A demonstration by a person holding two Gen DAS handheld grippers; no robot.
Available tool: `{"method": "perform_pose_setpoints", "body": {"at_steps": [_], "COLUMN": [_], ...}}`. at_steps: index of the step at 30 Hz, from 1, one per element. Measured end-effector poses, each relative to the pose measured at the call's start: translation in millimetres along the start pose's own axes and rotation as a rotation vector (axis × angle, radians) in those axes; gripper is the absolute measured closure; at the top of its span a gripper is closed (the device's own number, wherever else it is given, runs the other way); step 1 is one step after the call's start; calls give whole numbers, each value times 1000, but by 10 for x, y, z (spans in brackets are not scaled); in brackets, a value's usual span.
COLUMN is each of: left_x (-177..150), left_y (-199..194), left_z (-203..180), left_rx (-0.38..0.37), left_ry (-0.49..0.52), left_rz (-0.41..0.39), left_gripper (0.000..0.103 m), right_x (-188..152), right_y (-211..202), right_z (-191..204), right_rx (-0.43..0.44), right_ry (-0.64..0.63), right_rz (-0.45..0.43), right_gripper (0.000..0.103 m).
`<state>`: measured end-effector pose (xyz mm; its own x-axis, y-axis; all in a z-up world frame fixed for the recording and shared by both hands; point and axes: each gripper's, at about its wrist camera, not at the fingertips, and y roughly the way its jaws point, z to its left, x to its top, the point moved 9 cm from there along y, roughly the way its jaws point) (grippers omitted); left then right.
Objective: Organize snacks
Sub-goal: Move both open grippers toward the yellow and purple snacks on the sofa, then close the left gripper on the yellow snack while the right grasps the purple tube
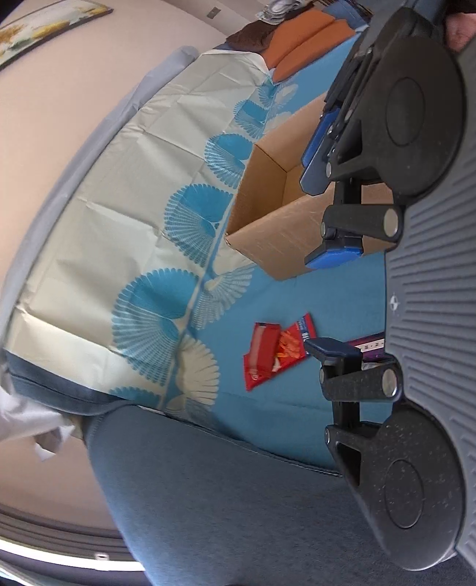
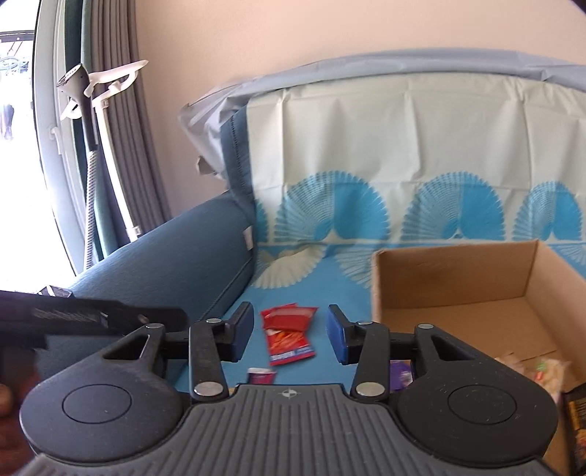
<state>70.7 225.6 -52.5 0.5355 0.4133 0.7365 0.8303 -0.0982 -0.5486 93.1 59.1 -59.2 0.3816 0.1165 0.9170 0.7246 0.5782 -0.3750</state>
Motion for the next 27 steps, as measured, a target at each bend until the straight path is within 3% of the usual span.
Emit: {"method": "perform_pose_setpoints", "body": {"at_steps": [7,12,17,23,25,27], "left_x": [-66,-145,-359,-538,-588,-609], "left_y": [234,481,773,995,1035,1050], "left_z": [306,443,560,603,643,690], "left_rx": [-11,41,132,229,256,271], "left_ry": [-143,-182,-175,-88,-73,-66], "left_rz": [66,148,286,361,386,397], "left_gripper": [56,55,55,56,60,83], "right_x": [-138,-214,-287,-399,-444,-488], "right_y": [204,309,412,535,587,639], "right_z": [136,122,127,191,206,233], "right_rx": [37,25,22,22,20,15], "right_ry": [-13,-29,-26,-34,-34,-39], "right_rz": [75,123,160,206,226,242], "right_gripper": [58,58,57,57,57,57]}}
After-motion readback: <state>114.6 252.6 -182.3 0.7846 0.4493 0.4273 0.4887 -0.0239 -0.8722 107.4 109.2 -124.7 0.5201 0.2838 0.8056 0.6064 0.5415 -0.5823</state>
